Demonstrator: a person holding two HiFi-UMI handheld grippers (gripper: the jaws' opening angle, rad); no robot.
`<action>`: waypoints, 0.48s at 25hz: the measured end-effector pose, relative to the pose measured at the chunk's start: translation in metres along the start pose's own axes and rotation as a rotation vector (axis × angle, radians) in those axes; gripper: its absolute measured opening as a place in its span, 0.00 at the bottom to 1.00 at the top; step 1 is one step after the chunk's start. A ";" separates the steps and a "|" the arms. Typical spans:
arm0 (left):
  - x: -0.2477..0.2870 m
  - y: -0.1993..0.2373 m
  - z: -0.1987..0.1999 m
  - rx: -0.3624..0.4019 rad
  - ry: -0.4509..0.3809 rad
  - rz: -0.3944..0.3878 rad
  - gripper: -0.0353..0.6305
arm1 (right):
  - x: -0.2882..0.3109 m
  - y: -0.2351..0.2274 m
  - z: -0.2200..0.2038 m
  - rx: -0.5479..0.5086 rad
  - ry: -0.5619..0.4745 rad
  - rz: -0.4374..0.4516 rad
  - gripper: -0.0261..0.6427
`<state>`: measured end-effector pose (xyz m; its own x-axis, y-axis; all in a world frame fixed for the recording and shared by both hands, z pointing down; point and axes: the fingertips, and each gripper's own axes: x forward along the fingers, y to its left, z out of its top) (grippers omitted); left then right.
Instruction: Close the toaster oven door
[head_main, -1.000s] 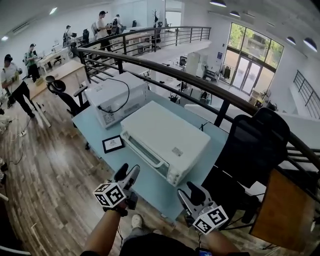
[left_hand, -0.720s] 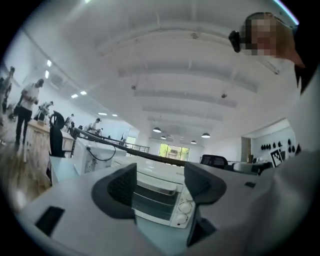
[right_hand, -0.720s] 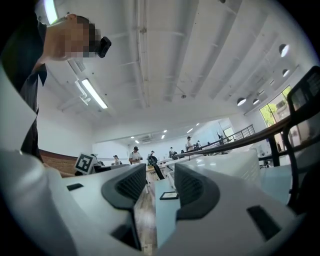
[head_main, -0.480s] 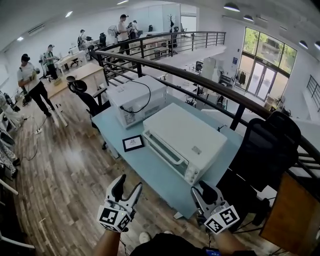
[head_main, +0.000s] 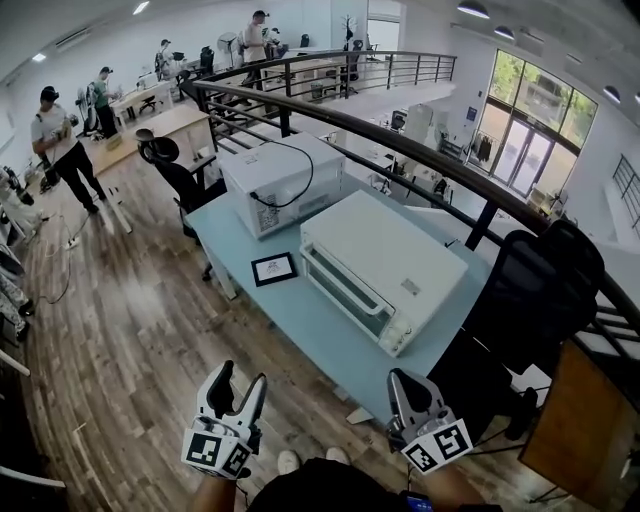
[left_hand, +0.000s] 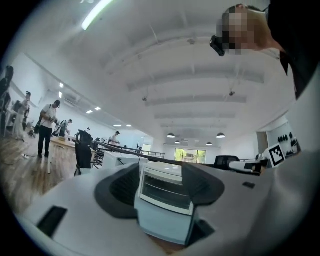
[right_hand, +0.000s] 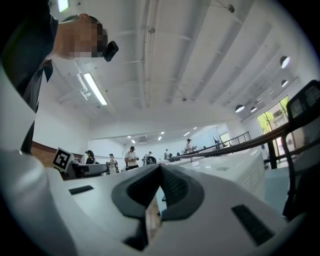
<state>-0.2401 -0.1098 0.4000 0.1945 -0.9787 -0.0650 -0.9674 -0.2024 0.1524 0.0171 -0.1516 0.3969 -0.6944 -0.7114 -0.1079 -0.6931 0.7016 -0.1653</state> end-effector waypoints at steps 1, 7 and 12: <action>-0.001 0.002 0.001 0.000 -0.001 -0.001 0.46 | 0.000 0.001 0.000 -0.004 0.002 -0.001 0.03; -0.005 0.008 0.002 0.018 -0.007 0.004 0.21 | 0.000 0.001 0.000 0.003 0.012 -0.022 0.03; -0.001 0.006 -0.003 0.012 0.005 -0.026 0.14 | 0.002 -0.001 0.000 0.012 0.016 -0.039 0.03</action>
<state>-0.2454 -0.1105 0.4039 0.2208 -0.9732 -0.0643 -0.9638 -0.2278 0.1384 0.0163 -0.1540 0.3971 -0.6699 -0.7375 -0.0855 -0.7176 0.6727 -0.1804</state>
